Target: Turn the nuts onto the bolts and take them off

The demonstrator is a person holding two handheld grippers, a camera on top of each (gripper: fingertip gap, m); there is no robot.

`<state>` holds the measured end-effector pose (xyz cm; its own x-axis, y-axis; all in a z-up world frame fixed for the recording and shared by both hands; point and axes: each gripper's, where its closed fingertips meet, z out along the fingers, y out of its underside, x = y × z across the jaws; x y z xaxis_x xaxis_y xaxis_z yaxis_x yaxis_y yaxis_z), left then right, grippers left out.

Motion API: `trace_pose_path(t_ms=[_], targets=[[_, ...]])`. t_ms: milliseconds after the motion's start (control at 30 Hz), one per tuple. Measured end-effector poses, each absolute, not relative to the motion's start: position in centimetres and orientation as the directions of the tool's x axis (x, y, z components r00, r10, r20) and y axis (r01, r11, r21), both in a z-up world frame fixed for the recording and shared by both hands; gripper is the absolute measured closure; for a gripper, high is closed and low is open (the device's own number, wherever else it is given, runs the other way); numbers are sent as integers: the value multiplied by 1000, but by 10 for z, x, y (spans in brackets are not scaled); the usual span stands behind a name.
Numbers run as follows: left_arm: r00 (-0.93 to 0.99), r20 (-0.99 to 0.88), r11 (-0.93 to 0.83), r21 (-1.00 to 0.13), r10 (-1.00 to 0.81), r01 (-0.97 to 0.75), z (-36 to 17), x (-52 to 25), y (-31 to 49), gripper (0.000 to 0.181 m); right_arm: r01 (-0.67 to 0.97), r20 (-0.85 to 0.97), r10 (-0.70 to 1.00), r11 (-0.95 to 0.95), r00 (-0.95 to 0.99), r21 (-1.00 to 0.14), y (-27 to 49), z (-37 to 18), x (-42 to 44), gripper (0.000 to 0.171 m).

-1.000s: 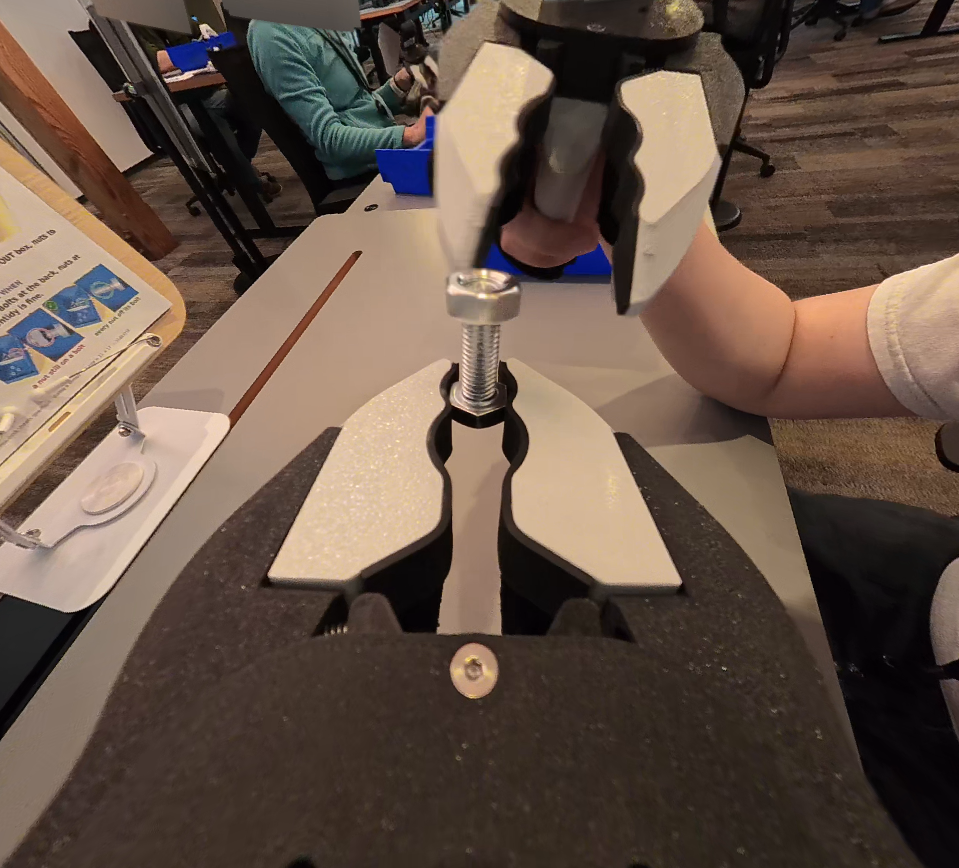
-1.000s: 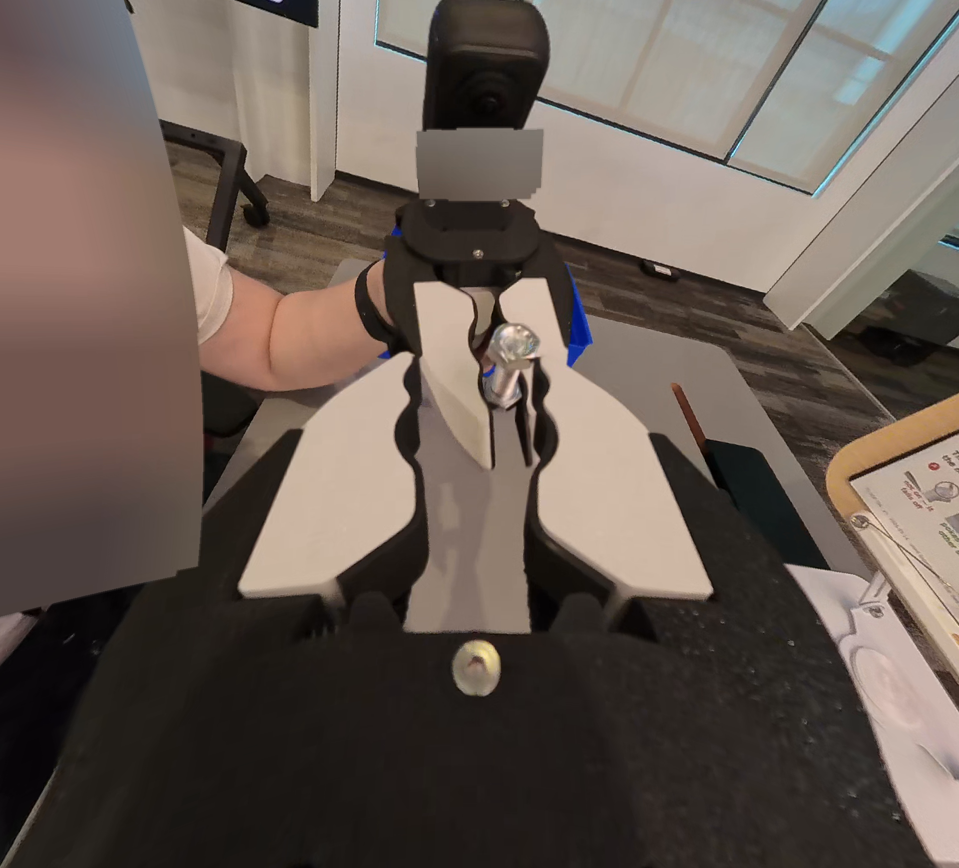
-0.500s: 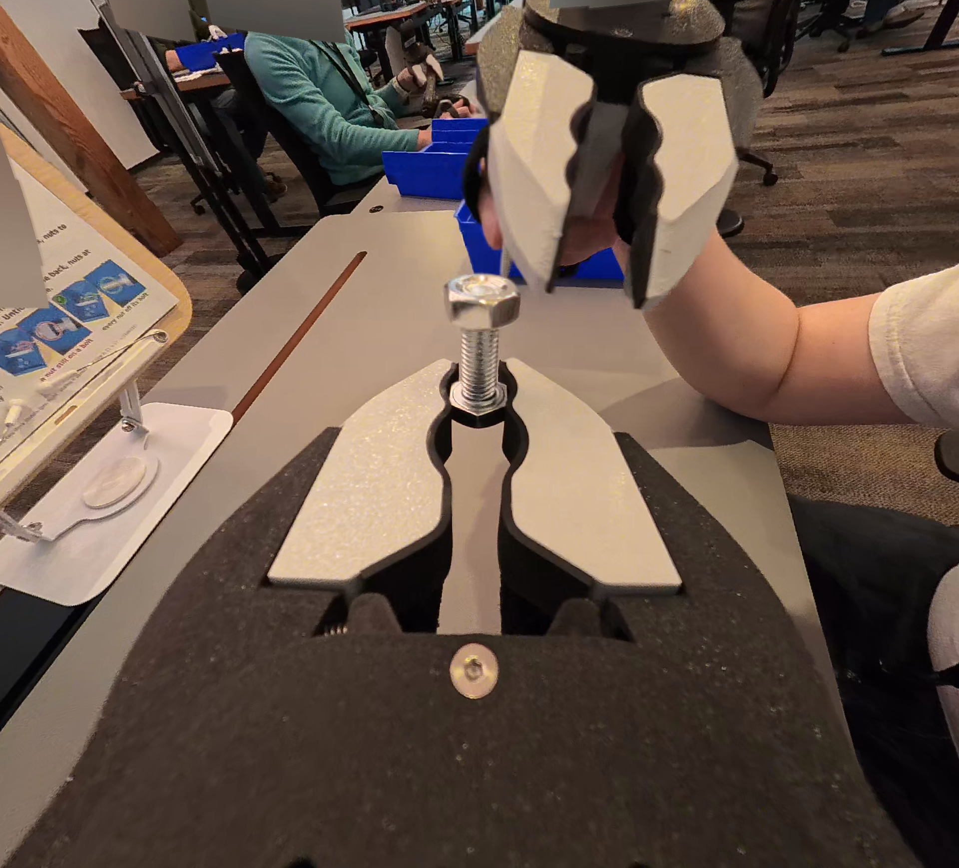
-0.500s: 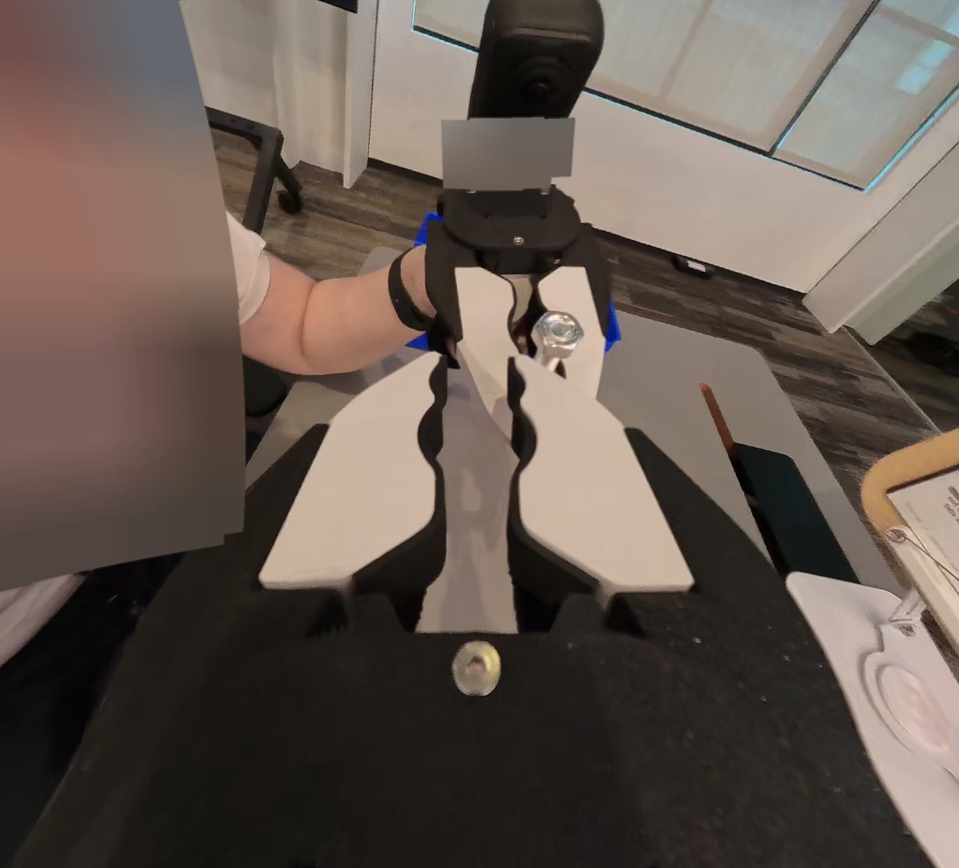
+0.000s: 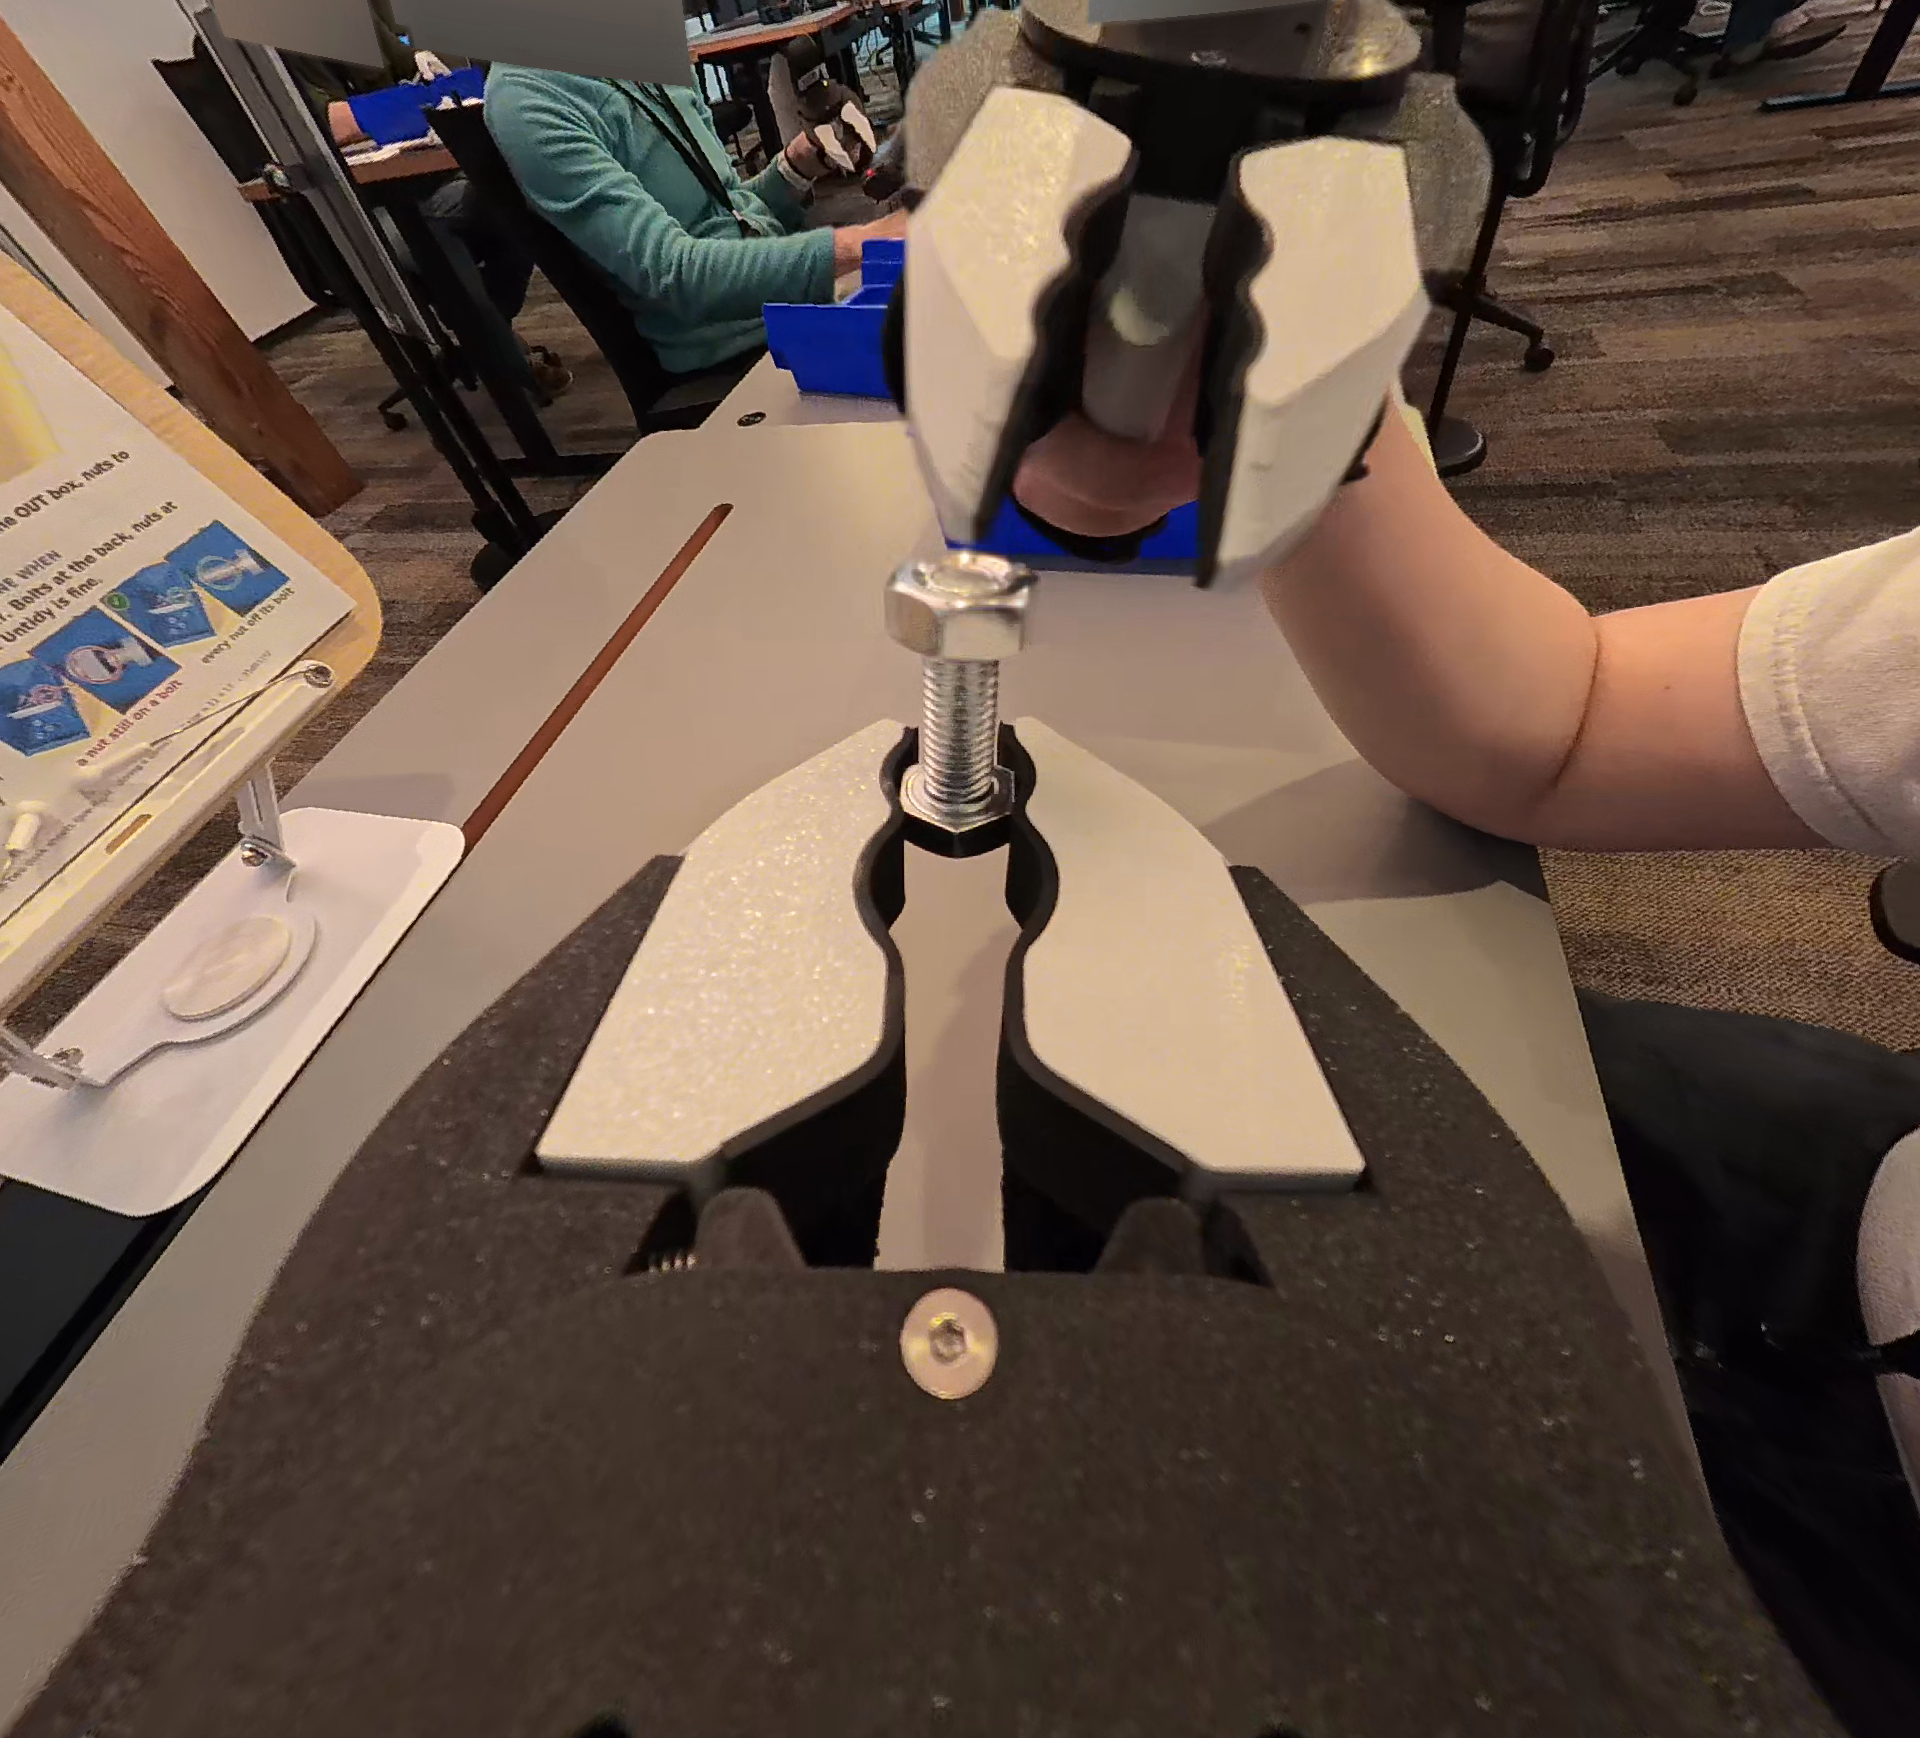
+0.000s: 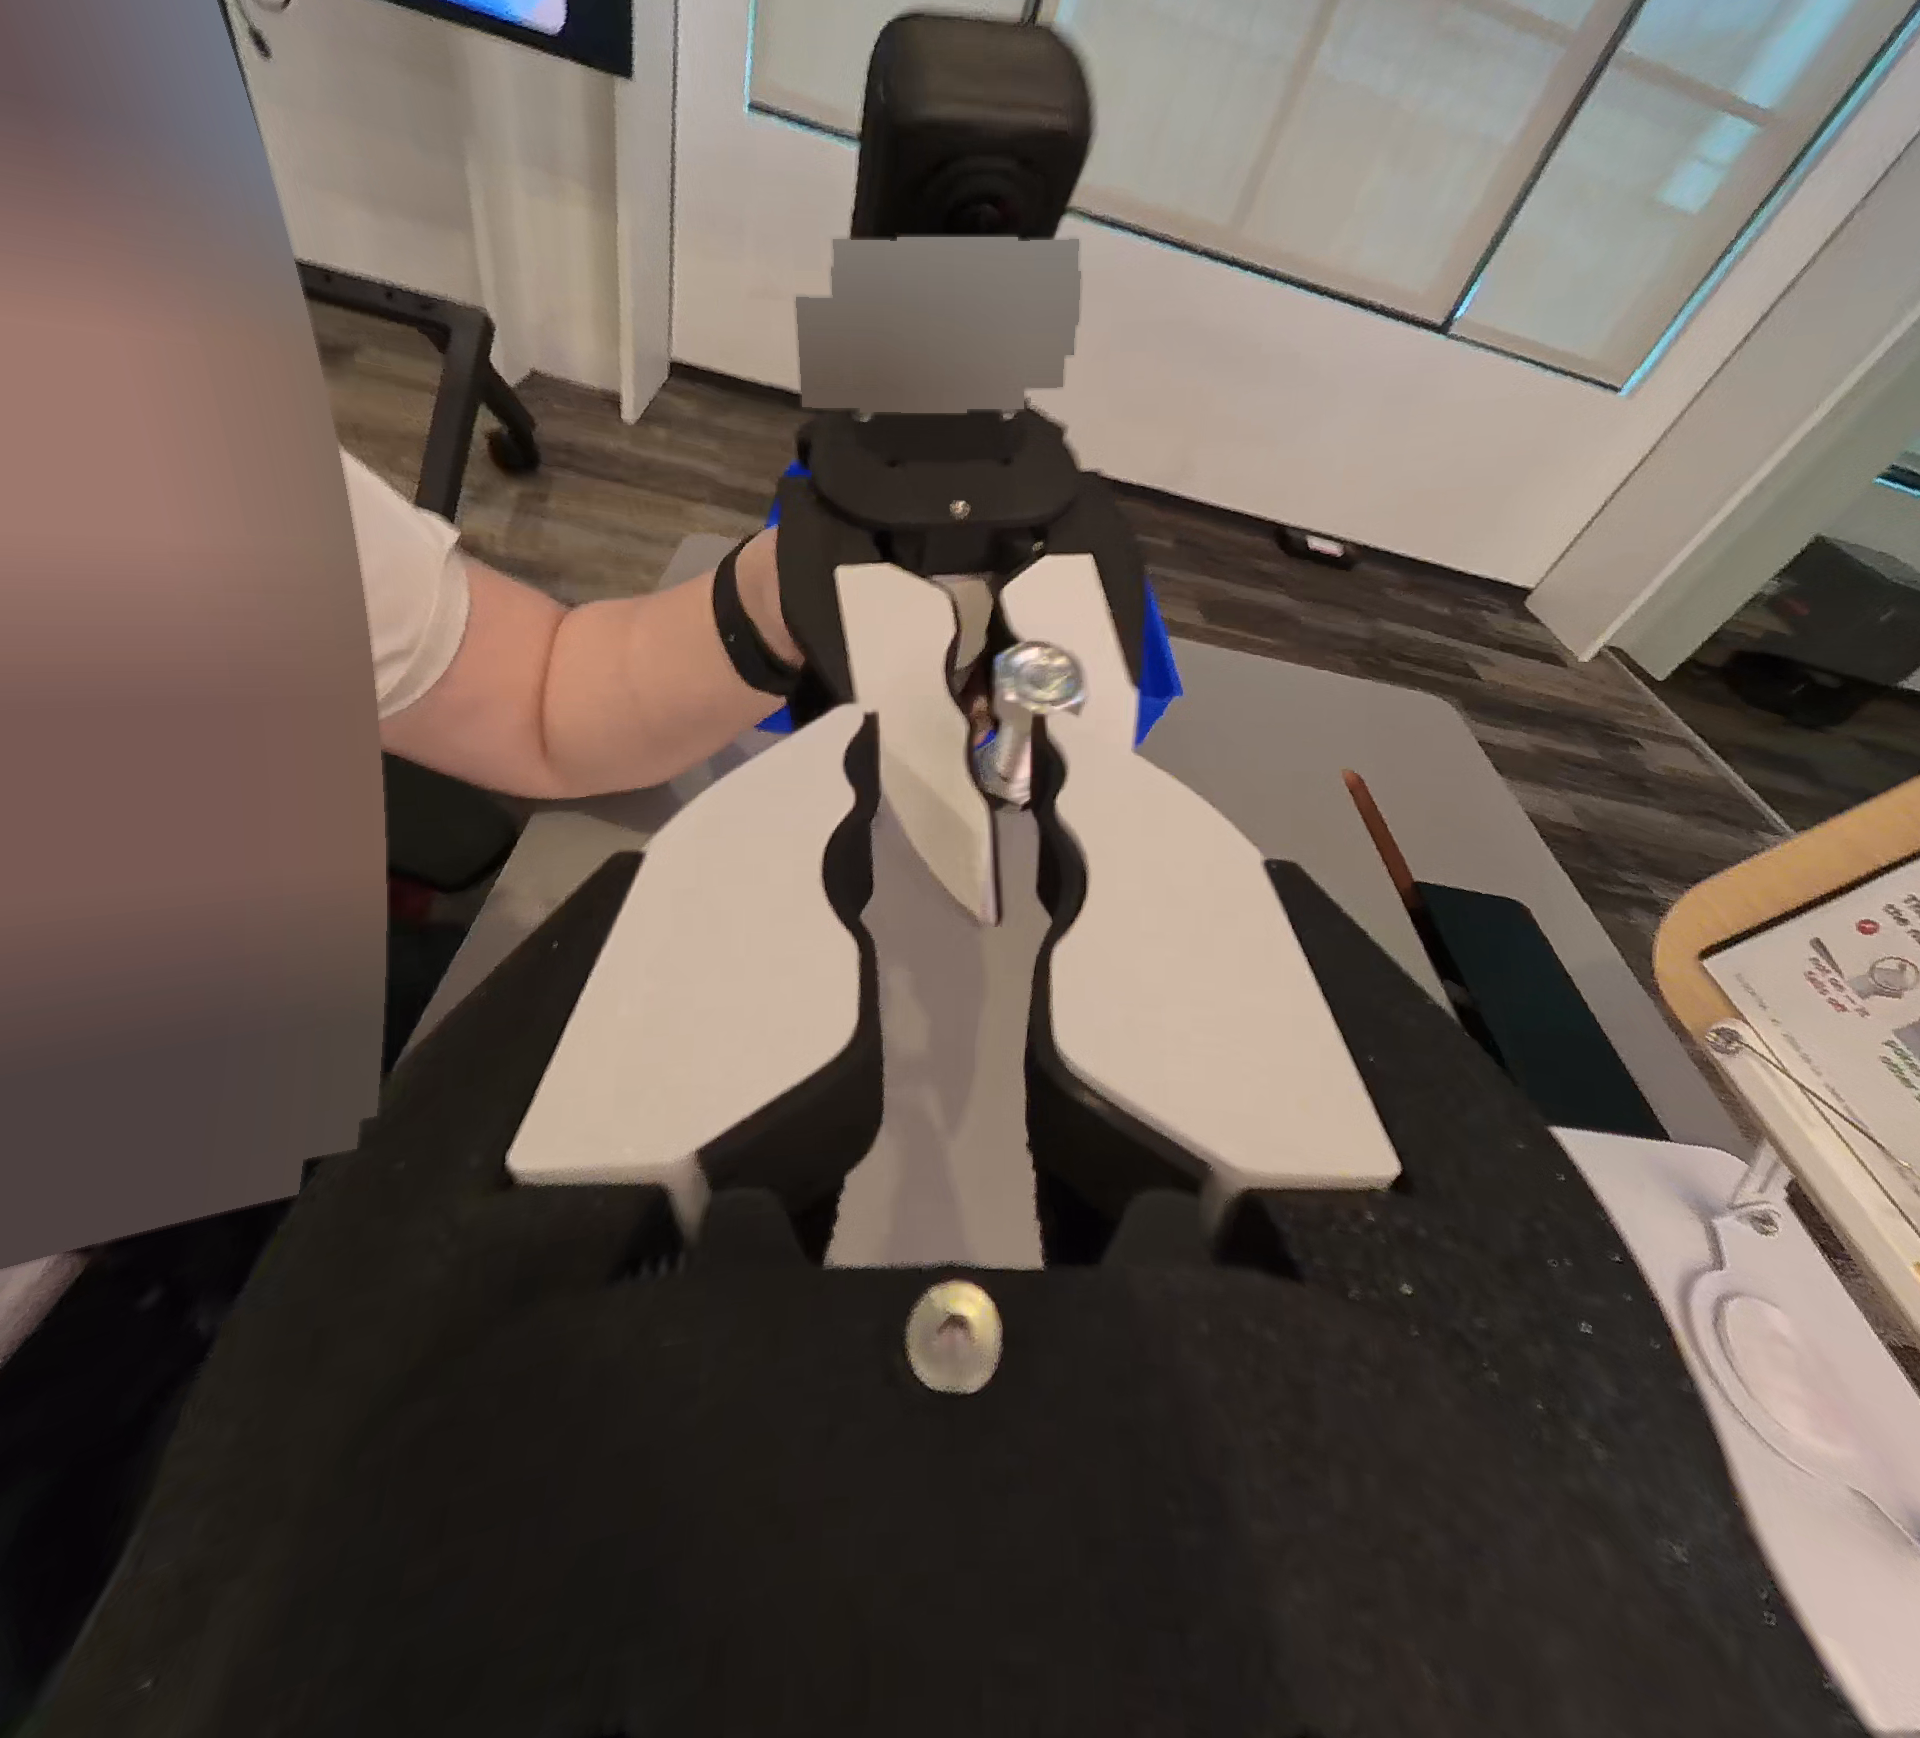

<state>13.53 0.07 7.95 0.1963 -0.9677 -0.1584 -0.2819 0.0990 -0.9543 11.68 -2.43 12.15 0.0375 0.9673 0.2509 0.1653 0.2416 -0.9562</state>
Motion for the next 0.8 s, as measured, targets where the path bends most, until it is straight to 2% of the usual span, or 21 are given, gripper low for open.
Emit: trace_pose_path(t_ms=[100, 200, 267, 300, 333, 400, 500, 633, 700, 733, 800], targets=[[192, -169, 108, -949, -967, -296, 77, 138, 0, 167, 153, 256, 963, 241, 87, -958, -16, 123, 113, 131], [200, -174, 107, -947, -964, -304, 75, 138, 2, 167, 189, 251, 967, 240, 38, -952, -24, 116, 110, 128], [209, -174, 106, -947, -962, -303, 76, 135, 4, 167, 212, 246, 969, 234, 32, -949, -25, 115, 115, 133], [214, -171, 102, -949, -962, -297, 77, 134, 4, 167, 207, 237, 971, 230, 8, -951, -29, 115, 117, 144], [204, -163, 98, -951, -965, -294, 77, 134, 3, 167, 187, 227, 974, 222, 6, -957, -30, 119, 118, 147], [195, -158, 97, -952, -968, -291, 77, 136, 1, 167, 149, 234, 970, 224, 57, -963, -23, 126, 118, 143], [186, -169, 107, -947, -968, -304, 74, 140, -1, 167, 164, 249, 966, 235, 74, -958, -18, 121, 112, 127], [200, -174, 108, -947, -964, -304, 76, 137, 2, 167, 220, 262, 964, 246, 45, -944, -23, 113, 112, 129], [213, -165, 99, -952, -963, -291, 79, 134, 4, 167, 225, 255, 967, 244, 19, -943, -27, 113, 117, 144], [209, -157, 94, -954, -965, -285, 79, 134, 4, 167, 208, 244, 970, 235, 20, -949, -28, 116, 118, 145], [198, -151, 91, -955, -968, -282, 79, 135, 2, 167, 158, 245, 967, 233, 64, -959, -22, 125, 118, 140]])
